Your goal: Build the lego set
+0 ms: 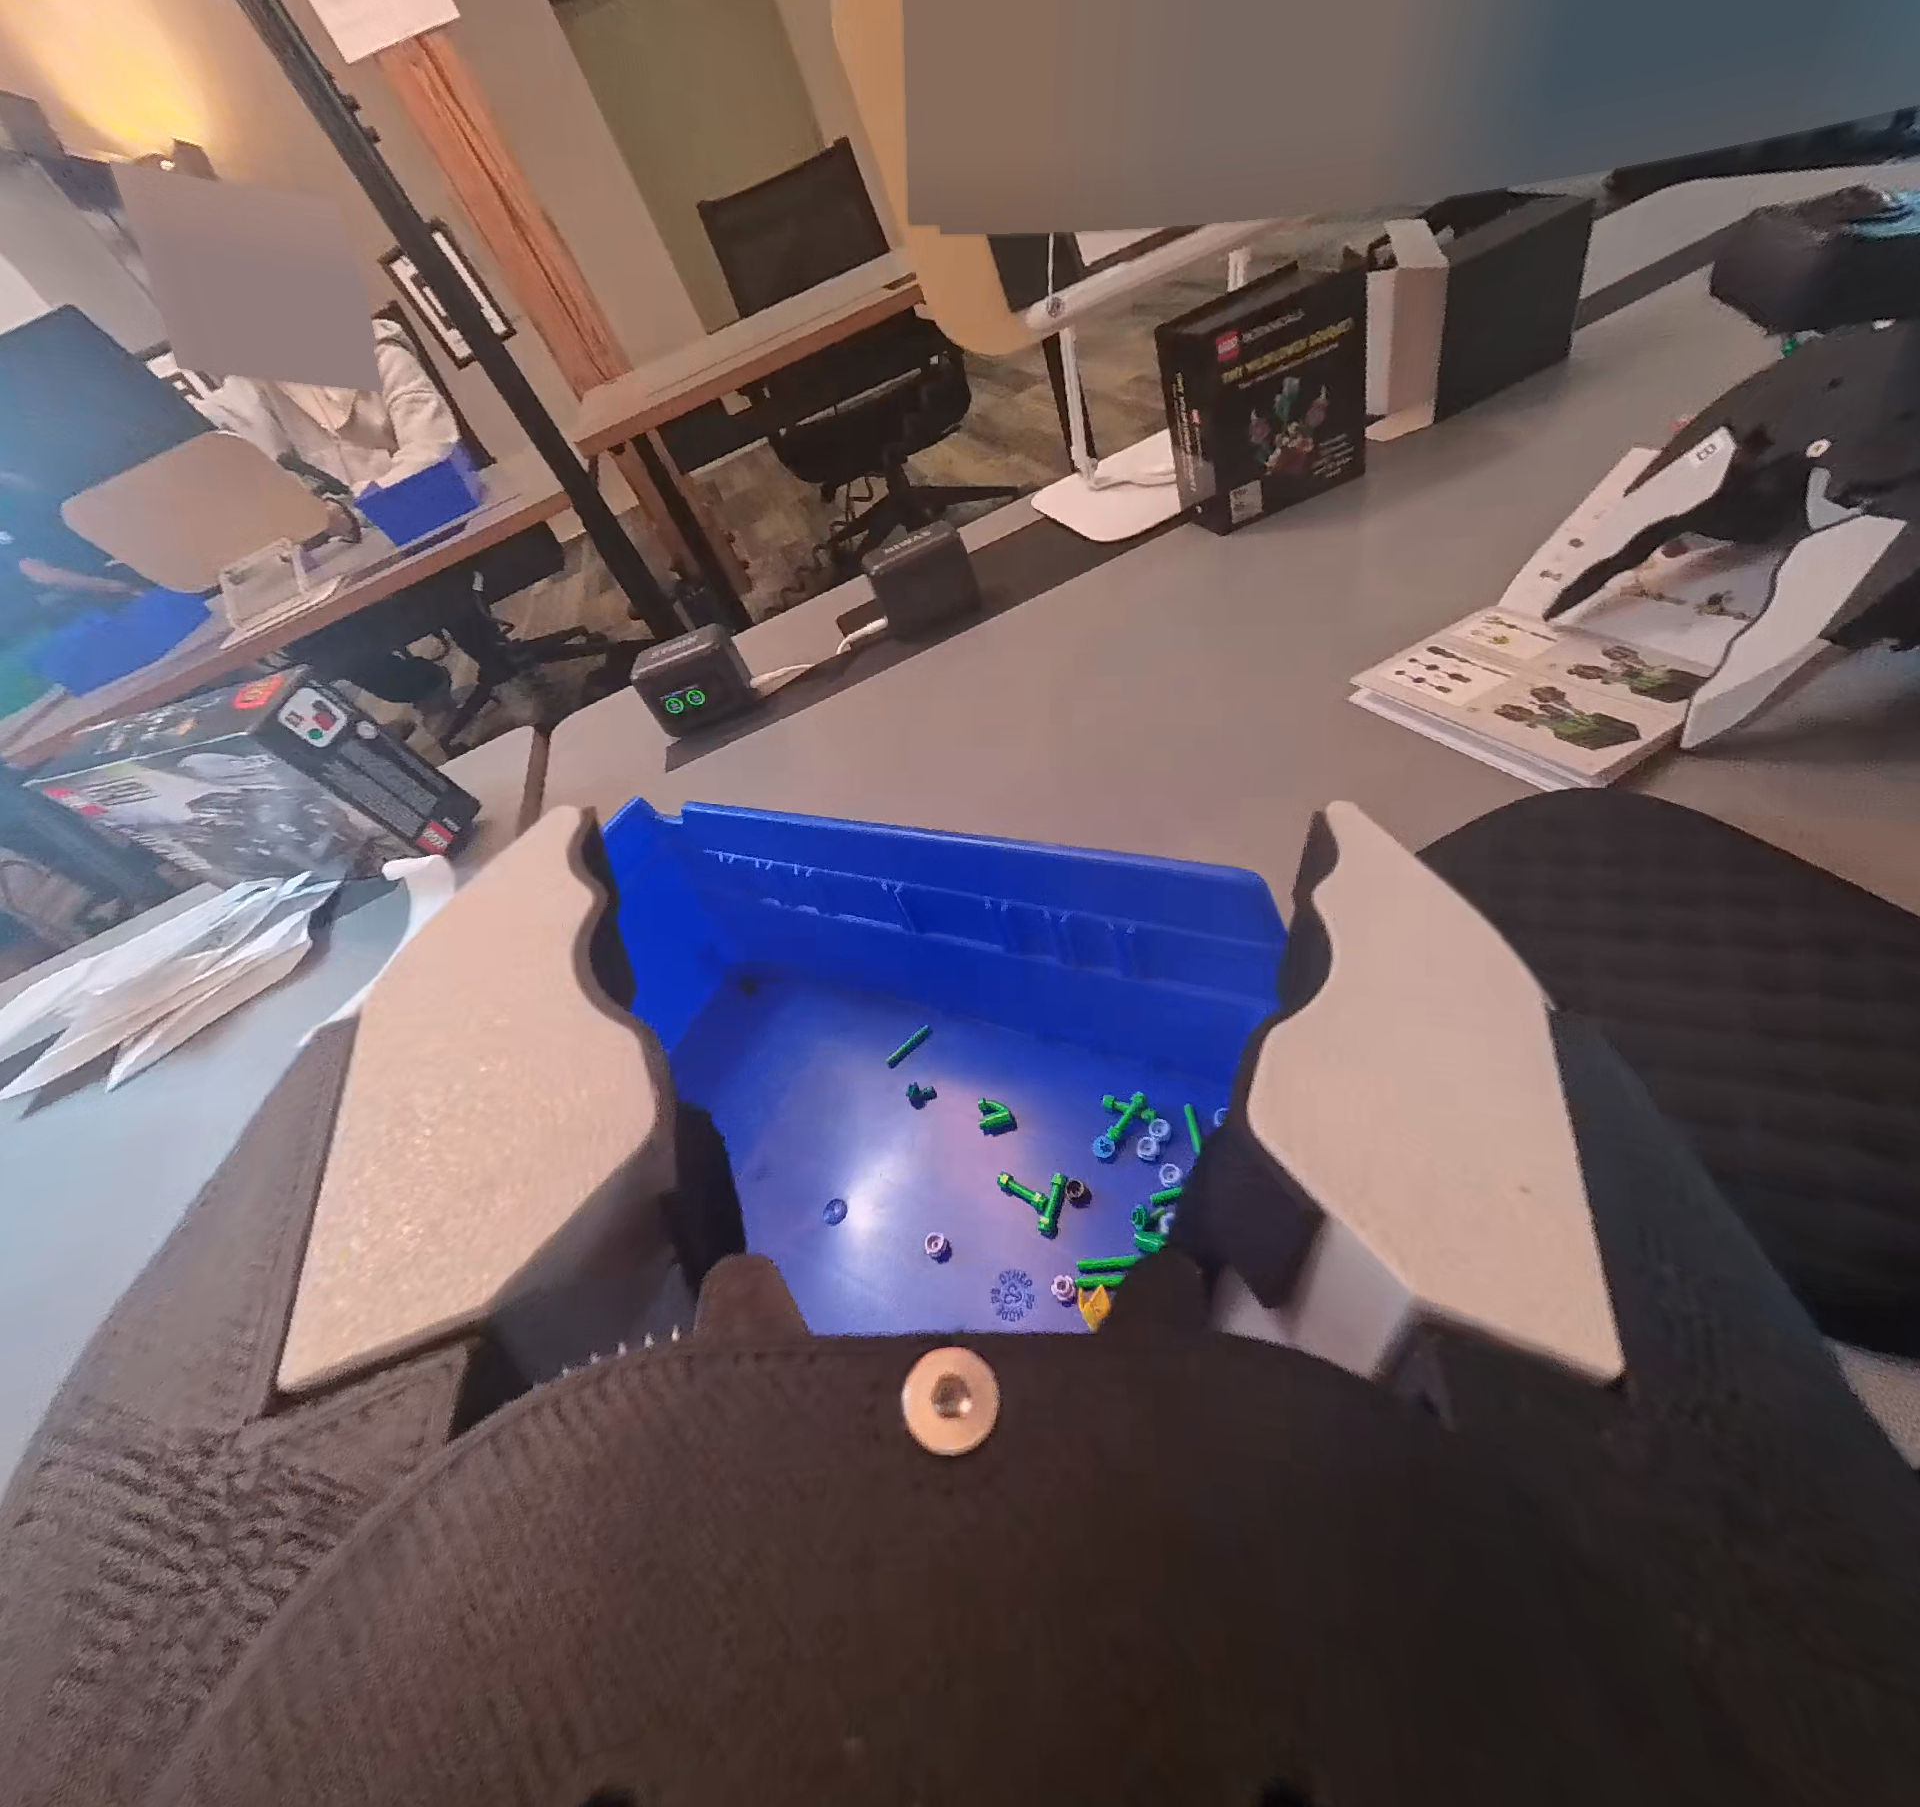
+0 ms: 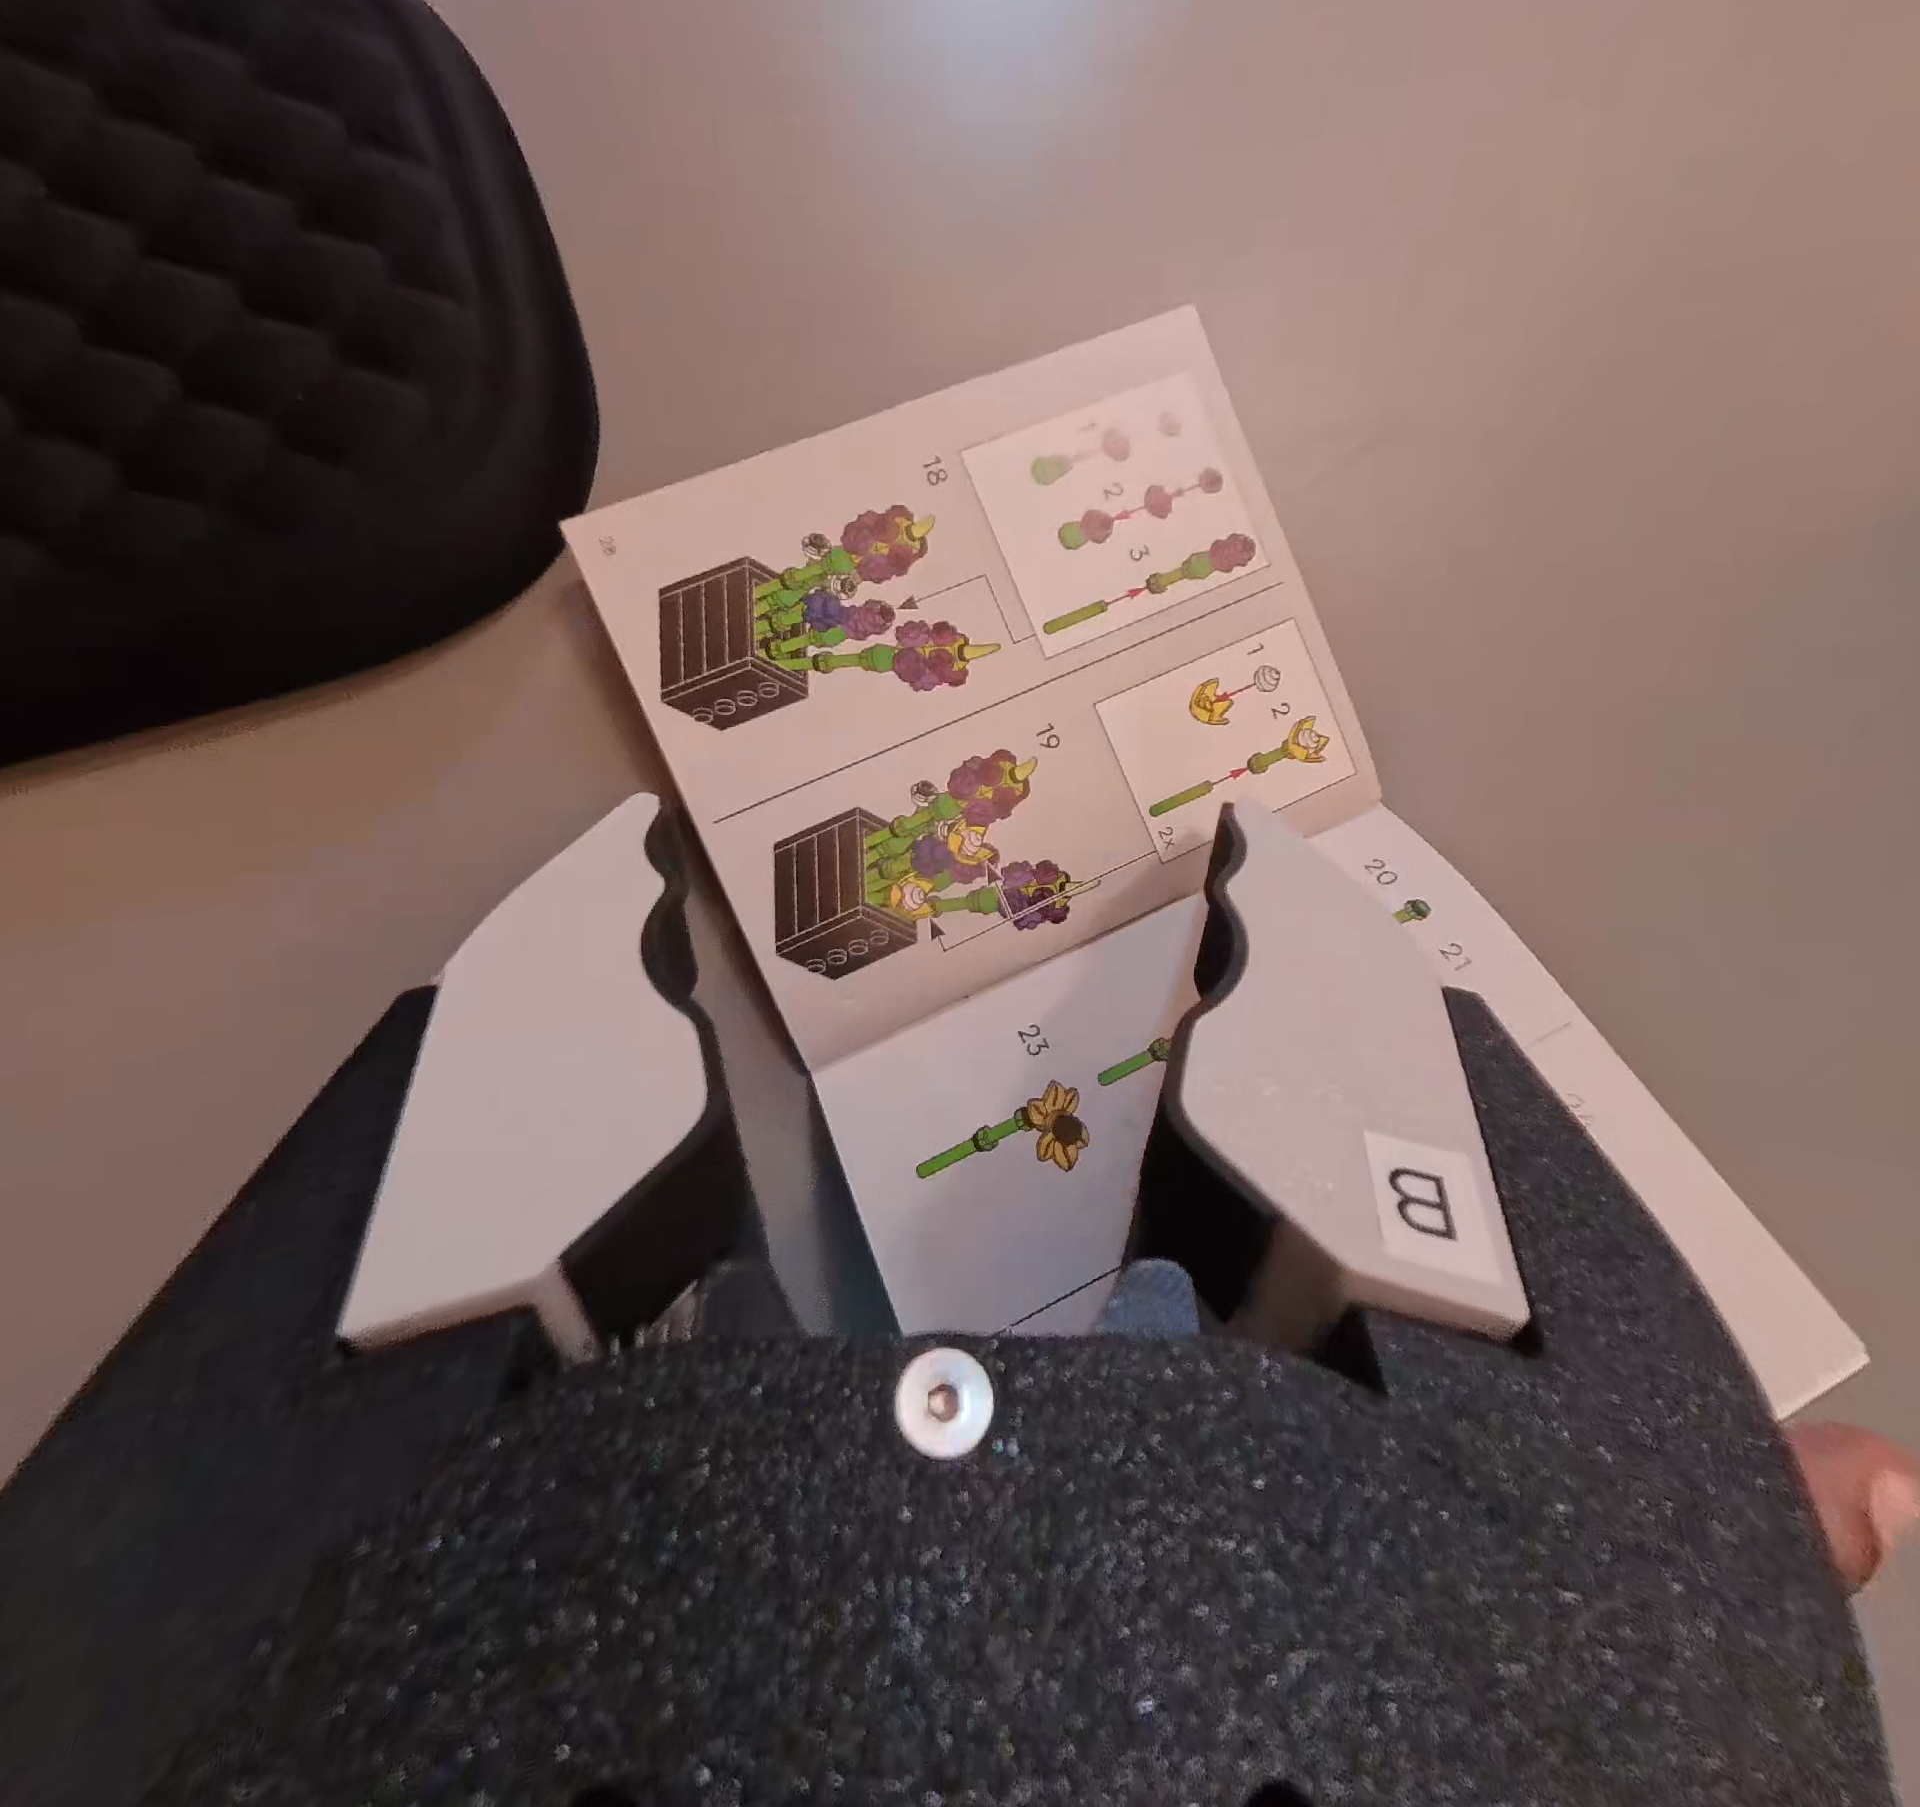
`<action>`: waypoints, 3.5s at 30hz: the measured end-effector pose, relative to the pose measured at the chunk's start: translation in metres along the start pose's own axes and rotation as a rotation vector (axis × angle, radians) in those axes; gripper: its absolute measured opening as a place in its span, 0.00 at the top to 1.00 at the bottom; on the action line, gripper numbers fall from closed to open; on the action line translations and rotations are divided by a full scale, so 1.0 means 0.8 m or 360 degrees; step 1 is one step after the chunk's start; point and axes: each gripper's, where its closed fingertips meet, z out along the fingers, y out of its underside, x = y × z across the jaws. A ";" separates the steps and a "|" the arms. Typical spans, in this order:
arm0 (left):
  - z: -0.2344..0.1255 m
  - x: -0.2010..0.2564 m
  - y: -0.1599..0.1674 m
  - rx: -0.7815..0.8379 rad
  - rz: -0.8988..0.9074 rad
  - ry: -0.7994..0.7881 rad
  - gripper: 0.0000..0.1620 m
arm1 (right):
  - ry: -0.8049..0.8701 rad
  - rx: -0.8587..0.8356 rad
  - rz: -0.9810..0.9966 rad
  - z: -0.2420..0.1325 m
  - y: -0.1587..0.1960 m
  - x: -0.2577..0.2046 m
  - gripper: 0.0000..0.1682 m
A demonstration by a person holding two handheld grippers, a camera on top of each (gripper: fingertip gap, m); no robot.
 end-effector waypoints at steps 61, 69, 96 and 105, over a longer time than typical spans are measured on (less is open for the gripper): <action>-0.080 0.015 0.249 -0.2266 0.0690 0.1548 0.86 | 0.0735 0.1757 0.0178 -0.174 -0.091 0.039 0.35; -0.039 -0.048 0.198 -0.2008 0.0426 0.0612 0.84 | 0.0692 0.1809 0.0227 -0.180 -0.090 0.042 0.36; 0.071 0.045 -0.120 0.0849 -0.0387 0.0040 0.42 | 0.1003 0.1784 -0.0057 -0.244 -0.086 -0.012 0.39; 0.037 -0.049 -0.146 0.0788 -0.0217 -0.0320 0.42 | 0.0989 0.1921 -0.0087 -0.268 -0.124 0.038 0.38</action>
